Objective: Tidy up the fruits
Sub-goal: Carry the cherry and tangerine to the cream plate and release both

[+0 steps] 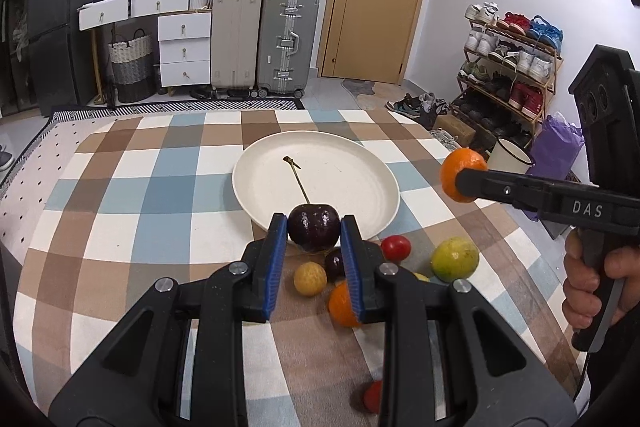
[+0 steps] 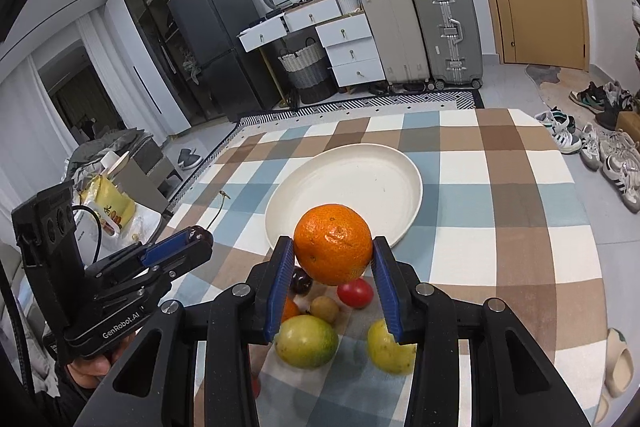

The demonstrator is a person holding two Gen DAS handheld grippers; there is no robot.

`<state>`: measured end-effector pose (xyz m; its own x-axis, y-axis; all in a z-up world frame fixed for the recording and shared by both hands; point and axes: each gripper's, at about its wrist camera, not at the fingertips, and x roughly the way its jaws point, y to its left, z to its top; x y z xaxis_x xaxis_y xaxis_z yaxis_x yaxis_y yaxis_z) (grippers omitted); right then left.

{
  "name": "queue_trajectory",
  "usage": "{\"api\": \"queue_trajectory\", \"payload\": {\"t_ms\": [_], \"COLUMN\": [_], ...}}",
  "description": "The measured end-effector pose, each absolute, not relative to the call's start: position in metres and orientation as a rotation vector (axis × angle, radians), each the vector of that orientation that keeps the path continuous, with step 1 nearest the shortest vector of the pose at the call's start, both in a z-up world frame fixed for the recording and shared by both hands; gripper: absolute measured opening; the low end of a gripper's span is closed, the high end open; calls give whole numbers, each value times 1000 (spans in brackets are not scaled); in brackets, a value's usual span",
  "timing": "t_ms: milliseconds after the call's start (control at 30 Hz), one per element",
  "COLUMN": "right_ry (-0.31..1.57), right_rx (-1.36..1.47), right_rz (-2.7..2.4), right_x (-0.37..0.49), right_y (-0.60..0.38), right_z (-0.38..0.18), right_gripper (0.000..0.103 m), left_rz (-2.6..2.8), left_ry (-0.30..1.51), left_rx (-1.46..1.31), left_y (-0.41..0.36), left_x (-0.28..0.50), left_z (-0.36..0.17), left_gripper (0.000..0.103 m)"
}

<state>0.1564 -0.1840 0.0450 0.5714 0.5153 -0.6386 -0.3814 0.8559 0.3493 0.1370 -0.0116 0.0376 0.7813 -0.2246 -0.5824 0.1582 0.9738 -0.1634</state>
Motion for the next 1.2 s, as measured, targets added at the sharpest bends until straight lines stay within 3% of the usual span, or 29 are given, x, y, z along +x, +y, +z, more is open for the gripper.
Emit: {"api": "queue_trajectory", "payload": {"t_ms": [1067, 1167, 1200], "right_ry": [953, 922, 907], "right_rx": [244, 227, 223], "right_rz": [498, 488, 483], "right_x": [226, 221, 218], "right_y": [-145, -147, -149], "right_z": [-32, -23, -19], "right_gripper": [41, 49, 50], "left_rz": [-178, -173, -172], "left_ry": [701, 710, 712], "left_rx": [-85, -77, -77], "left_y": [-21, -21, -21], "left_x": [216, 215, 214], "left_z": [-22, -22, -21], "left_gripper": [24, 28, 35]}}
